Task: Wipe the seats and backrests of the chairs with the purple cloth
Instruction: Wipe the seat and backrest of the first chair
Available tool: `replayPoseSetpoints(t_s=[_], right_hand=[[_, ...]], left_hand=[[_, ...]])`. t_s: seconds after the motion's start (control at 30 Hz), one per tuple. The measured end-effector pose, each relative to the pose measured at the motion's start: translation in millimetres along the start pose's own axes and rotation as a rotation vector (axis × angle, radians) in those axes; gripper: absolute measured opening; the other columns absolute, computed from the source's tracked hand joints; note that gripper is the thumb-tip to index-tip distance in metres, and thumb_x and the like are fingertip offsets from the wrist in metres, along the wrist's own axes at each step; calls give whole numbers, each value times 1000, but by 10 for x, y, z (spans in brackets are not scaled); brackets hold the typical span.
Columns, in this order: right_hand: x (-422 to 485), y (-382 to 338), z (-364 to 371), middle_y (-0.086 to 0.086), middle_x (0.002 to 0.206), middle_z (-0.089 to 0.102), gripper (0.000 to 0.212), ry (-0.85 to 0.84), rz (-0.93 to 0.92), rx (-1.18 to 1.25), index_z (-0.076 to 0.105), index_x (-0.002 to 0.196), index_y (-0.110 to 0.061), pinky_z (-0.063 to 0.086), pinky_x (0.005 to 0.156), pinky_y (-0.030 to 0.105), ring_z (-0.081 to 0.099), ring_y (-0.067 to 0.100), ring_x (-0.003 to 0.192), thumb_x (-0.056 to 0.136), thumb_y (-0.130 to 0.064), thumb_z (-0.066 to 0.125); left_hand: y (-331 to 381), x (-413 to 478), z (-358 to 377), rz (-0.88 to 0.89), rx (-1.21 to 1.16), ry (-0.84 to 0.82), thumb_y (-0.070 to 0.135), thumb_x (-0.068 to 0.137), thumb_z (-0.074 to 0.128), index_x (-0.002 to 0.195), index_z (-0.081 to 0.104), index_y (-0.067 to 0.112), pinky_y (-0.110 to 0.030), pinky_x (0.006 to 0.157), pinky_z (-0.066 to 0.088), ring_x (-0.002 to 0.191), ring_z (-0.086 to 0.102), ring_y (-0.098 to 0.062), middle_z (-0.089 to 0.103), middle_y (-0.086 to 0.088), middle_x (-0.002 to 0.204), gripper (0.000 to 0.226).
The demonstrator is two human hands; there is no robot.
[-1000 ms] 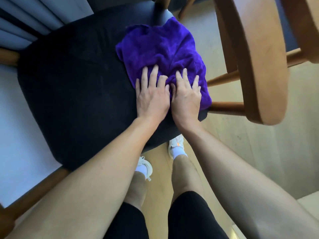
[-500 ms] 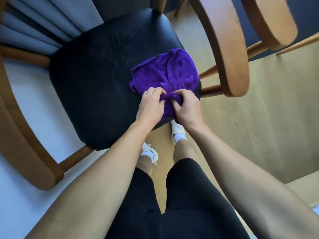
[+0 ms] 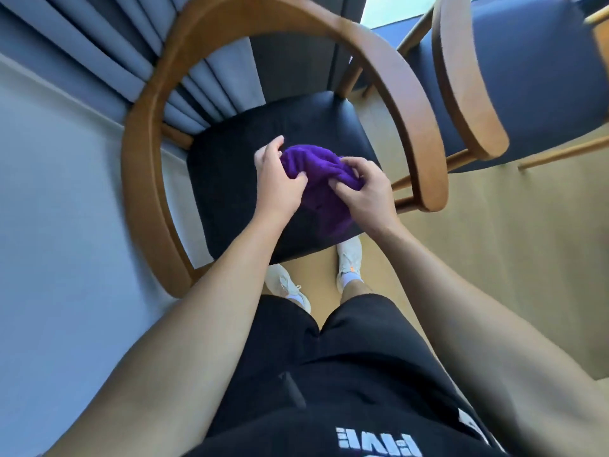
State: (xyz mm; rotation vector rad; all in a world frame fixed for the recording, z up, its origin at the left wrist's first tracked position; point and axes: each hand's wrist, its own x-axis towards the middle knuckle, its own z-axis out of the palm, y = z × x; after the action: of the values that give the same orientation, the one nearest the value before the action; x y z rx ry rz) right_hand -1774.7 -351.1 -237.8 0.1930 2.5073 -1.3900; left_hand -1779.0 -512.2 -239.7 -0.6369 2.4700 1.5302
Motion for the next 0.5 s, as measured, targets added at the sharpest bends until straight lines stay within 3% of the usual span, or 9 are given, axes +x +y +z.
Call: replayPoseSetpoints(t_s=[0.03,0.1,0.17,0.27,0.37,0.5], right_hand=[[-47,-136,-30,-3,104,64,28,-18,-38,19,67,112,-18,52,89,35,57,9,94,85,-22,74],[-53,-275,-78,1,98,64,23,-56,-84,70,65,106,-17,54,84,40,59,13,91,86,-22,74],[-62,-437,-136,8,93,63,21,-81,-130,95,63,103,-17,54,79,43,59,17,86,86,-23,75],[14,-636,-215,9,91,63,25,-149,-169,59,61,103,-17,54,77,42,58,19,83,86,-26,76],[129,-787,-320,-1,91,64,32,-178,-201,-71,59,100,-19,55,77,36,60,14,82,81,-33,80],[279,-956,-471,-9,97,60,48,-271,-214,-210,55,104,-25,51,73,23,58,9,86,72,-42,86]], left_hand=[[25,-37,-103,-42,42,16,15,84,73,121,58,8,0,77,38,99,55,-11,48,-7,128,41],[23,-44,-172,-101,94,-13,32,86,74,92,66,4,-23,74,46,87,61,-24,65,-13,104,29],[69,-60,-270,-140,49,-10,40,89,70,90,66,6,-34,73,47,80,61,-21,67,-5,88,34],[240,-71,-439,-120,1,35,39,93,65,96,56,17,-29,68,42,75,56,-15,58,8,81,24],[447,-70,-650,-28,30,64,28,92,69,94,55,21,-25,63,40,73,59,-13,63,6,81,16],[681,-104,-998,62,51,136,14,81,80,96,56,26,-18,65,50,79,61,-1,63,12,87,30]])
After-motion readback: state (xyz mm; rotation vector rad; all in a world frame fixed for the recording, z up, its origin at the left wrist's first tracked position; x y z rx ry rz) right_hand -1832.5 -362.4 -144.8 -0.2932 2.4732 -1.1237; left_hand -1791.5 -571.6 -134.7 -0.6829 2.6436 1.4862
